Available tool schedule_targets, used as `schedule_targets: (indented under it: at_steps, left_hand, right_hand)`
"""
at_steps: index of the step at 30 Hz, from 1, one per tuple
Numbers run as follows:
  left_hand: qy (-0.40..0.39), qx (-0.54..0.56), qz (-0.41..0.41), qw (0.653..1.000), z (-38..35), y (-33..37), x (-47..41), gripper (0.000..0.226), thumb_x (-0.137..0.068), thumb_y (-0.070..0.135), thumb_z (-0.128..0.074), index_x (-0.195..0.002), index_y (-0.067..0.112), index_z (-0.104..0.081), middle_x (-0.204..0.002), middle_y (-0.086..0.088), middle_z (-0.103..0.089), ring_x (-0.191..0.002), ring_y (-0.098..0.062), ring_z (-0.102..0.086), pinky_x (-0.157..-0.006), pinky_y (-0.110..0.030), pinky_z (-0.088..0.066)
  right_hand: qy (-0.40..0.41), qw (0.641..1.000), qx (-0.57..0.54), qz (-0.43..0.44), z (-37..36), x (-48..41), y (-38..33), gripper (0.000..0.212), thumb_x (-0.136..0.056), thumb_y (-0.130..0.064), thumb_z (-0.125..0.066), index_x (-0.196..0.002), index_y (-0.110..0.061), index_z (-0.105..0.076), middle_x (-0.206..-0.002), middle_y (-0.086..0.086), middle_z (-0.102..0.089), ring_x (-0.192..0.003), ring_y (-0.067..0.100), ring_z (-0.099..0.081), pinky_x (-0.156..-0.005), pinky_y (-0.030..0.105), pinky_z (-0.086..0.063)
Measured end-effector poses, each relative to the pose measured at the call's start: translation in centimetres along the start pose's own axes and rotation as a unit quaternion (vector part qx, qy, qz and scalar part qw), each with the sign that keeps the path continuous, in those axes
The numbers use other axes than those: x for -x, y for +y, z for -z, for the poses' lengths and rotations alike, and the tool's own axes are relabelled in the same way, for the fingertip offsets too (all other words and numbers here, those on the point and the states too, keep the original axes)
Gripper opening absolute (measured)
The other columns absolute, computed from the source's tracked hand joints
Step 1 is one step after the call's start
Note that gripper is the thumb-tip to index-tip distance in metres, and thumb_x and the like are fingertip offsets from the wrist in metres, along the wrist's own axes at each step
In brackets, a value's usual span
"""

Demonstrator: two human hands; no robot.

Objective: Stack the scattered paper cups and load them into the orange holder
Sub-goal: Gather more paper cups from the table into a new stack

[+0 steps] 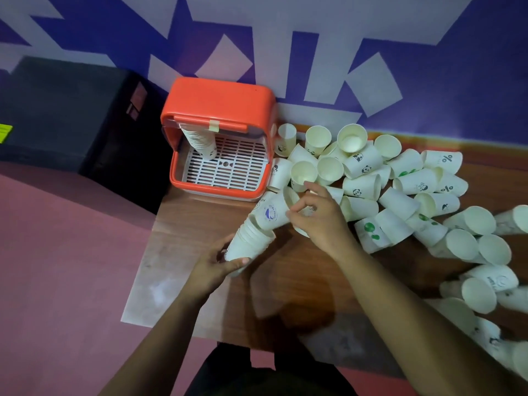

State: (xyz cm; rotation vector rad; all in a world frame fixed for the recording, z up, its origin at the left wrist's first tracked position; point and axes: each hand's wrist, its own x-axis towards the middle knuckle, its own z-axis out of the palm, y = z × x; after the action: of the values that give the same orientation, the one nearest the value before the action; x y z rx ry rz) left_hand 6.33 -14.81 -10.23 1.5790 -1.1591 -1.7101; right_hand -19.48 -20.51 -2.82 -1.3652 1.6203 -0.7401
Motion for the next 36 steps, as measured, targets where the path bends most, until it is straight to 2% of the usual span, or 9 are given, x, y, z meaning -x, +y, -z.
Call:
schedule_targets:
  at_steps: [3,5,8,12,18,22,26,31,36]
  left_hand:
    - [-0.027,-0.020,-0.011,0.999,0.3,0.5,-0.6,0.066,-0.079,0.017,-0.089,-0.139,0.032,-0.064,-0.132,0.003,-0.072,-0.125,-0.021,-0.065,-0.103,-0.039,-0.057]
    - [-0.051,-0.025,-0.015,0.998,0.3,0.9,-0.7,0.071,-0.075,0.026,-0.090,-0.140,0.033,-0.063,-0.136,0.002,-0.070,-0.128,-0.019,-0.064,-0.106,-0.040,-0.055]
    - [-0.063,-0.015,-0.015,0.998,0.1,1.1,-0.4,0.076,-0.070,0.032,-0.091,-0.141,0.031,-0.062,-0.136,0.000,-0.069,-0.128,-0.021,-0.064,-0.108,-0.046,-0.054]
    - [-0.048,0.008,-0.008,0.999,0.4,0.4,0.4,0.076,-0.070,0.032,-0.089,-0.142,0.032,-0.062,-0.135,0.002,-0.070,-0.127,-0.019,-0.065,-0.106,-0.047,-0.056]
    - [0.019,0.049,0.007,0.999,2.7,-0.7,2.1,0.075,-0.065,0.040,-0.088,-0.136,0.033,-0.065,-0.129,0.009,-0.073,-0.121,-0.016,-0.068,-0.095,-0.032,-0.058]
    - [0.048,0.058,0.016,0.997,4.6,-0.9,3.1,0.059,-0.072,0.023,-0.085,-0.127,0.035,-0.068,-0.125,0.007,-0.075,-0.116,-0.014,-0.070,-0.083,-0.023,-0.059]
    - [0.056,0.054,0.014,0.997,6.8,-1.0,3.7,0.063,-0.075,0.023,-0.087,-0.134,0.030,-0.066,-0.129,0.005,-0.074,-0.119,-0.015,-0.069,-0.089,-0.027,-0.059]
    - [0.055,0.039,0.017,0.998,8.4,-1.6,3.7,0.076,-0.064,0.041,-0.086,-0.137,0.032,-0.065,-0.131,0.002,-0.072,-0.121,-0.017,-0.067,-0.093,-0.030,-0.057]
    - [0.037,0.019,0.029,0.999,8.7,-2.1,2.7,0.076,-0.064,0.041,-0.088,-0.136,0.034,-0.065,-0.130,0.003,-0.073,-0.121,-0.018,-0.068,-0.099,-0.038,-0.058]
  right_hand:
    - [-0.095,0.994,-0.049,-0.032,0.5,1.3,0.0,0.005,-0.081,-0.019,-0.078,-0.077,-0.018,-0.075,-0.135,-0.013,-0.056,-0.124,0.001,-0.053,-0.111,0.038,-0.042]
    - [-0.110,0.992,-0.040,-0.040,0.1,1.9,0.2,0.004,-0.081,-0.021,-0.079,-0.084,-0.020,-0.075,-0.125,-0.015,-0.063,-0.114,-0.003,-0.059,-0.106,0.033,-0.046]
    - [-0.106,0.990,-0.076,-0.052,-1.4,2.4,0.4,0.028,-0.078,-0.024,-0.082,-0.103,-0.030,-0.071,-0.111,-0.015,-0.071,-0.105,-0.003,-0.064,-0.094,0.023,-0.050]
    - [-0.122,0.981,-0.096,-0.116,-3.6,1.8,0.6,0.051,-0.080,-0.040,-0.078,-0.126,-0.027,-0.061,-0.124,-0.013,-0.064,-0.113,0.003,-0.060,-0.096,0.025,-0.048]
    - [0.013,0.981,0.089,-0.172,-7.8,-2.9,1.4,0.040,-0.091,-0.045,-0.061,-0.109,-0.010,-0.055,-0.100,0.002,-0.058,-0.098,0.020,-0.059,-0.075,0.029,-0.042]
    - [0.044,0.946,0.277,-0.163,-11.2,-4.7,0.9,0.061,-0.095,-0.047,-0.054,-0.134,-0.002,-0.042,-0.126,0.014,-0.058,-0.115,0.032,-0.058,-0.083,0.039,-0.049]
    - [0.043,0.919,0.334,-0.208,-13.1,-5.5,1.2,0.065,-0.095,-0.044,-0.054,-0.141,-0.003,-0.034,-0.131,0.015,-0.057,-0.117,0.031,-0.058,-0.082,0.037,-0.050]
    - [0.023,0.938,0.217,-0.270,-13.7,-5.0,2.4,0.073,-0.092,-0.034,-0.063,-0.146,-0.004,-0.025,-0.134,0.018,-0.056,-0.116,0.035,-0.060,-0.082,0.040,-0.052]
    - [0.013,0.953,0.046,-0.300,-12.3,-2.5,2.7,0.065,-0.084,-0.028,-0.072,-0.137,-0.007,-0.040,-0.131,0.012,-0.057,-0.109,0.026,-0.060,-0.078,0.032,-0.045]
